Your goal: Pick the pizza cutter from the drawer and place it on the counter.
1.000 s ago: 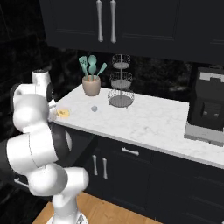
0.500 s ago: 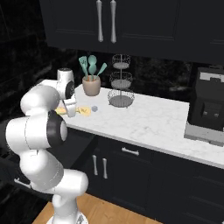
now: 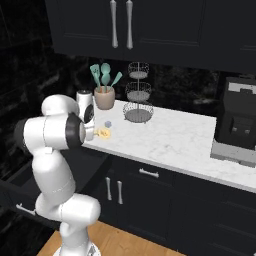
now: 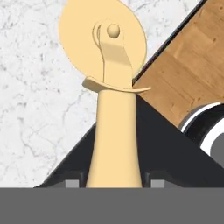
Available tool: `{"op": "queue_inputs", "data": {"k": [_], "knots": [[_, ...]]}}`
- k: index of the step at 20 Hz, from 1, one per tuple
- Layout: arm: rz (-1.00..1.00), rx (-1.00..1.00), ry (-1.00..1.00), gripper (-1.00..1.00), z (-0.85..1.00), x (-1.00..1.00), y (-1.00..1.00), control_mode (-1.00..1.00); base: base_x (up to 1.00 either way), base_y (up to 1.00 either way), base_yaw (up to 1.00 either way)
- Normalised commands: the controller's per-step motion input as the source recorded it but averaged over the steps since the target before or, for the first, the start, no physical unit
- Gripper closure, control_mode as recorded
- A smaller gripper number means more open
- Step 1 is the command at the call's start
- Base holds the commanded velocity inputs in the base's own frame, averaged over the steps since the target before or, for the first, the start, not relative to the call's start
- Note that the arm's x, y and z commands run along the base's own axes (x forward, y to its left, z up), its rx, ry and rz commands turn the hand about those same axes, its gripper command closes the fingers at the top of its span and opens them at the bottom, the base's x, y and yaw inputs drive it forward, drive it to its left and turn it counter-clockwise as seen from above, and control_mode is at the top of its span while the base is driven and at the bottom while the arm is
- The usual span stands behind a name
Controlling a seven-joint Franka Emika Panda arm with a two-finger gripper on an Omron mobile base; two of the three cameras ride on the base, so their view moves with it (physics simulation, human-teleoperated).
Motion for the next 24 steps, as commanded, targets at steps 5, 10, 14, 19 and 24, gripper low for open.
{"op": "queue_inputs", "data": {"k": [5,10,14,19,24], "knots": [[-0.06,0.00,0.04,1.00,-0.26,0.83,-0.19,-1.00,0.00,0.00,0.00],[-0.05,0.00,0.02,1.00,-0.32,0.88,-0.17,-1.00,0.00,0.00,0.00],[-0.05,0.00,0.00,1.00,-0.52,0.76,-0.13,-1.00,0.00,0.00,0.00],[-0.03,0.00,0.00,-1.00,-0.66,0.54,-0.04,-1.00,0.00,0.00,0.00],[0.00,0.00,-0.01,-1.00,-0.15,0.03,-0.02,-1.00,0.00,0.00,0.00]]}}
